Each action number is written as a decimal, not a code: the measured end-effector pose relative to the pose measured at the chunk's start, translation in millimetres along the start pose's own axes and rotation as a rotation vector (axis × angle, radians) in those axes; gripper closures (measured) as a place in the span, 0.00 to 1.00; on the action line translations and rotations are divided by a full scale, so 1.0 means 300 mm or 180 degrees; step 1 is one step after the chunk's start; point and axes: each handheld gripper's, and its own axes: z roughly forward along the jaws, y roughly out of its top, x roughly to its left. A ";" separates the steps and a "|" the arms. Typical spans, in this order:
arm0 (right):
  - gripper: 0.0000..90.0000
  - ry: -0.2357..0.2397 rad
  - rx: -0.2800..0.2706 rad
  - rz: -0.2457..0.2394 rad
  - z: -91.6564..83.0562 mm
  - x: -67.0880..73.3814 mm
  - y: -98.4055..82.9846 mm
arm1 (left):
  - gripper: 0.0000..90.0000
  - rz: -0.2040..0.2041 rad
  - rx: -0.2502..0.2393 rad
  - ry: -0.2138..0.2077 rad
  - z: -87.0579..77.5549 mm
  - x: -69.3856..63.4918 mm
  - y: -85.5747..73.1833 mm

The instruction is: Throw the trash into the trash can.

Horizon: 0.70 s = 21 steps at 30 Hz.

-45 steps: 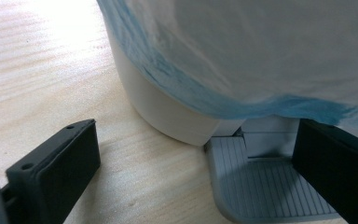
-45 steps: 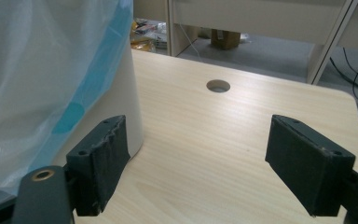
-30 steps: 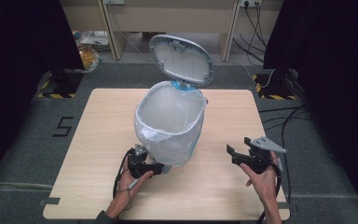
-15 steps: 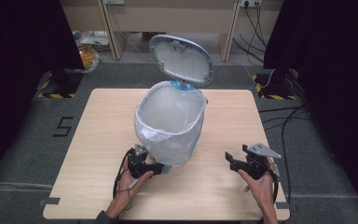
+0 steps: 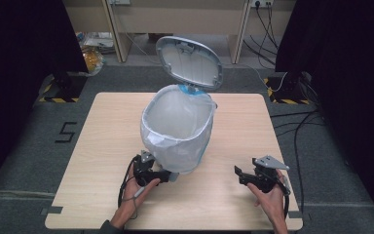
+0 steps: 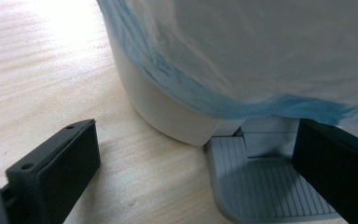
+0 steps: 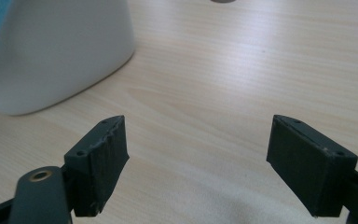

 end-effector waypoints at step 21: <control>0.22 -0.0027 0.0436 -0.0111 0.049 0.023 -0.082 | 0.00 0.0001 0.0004 0.0000 0.000 0.000 0.000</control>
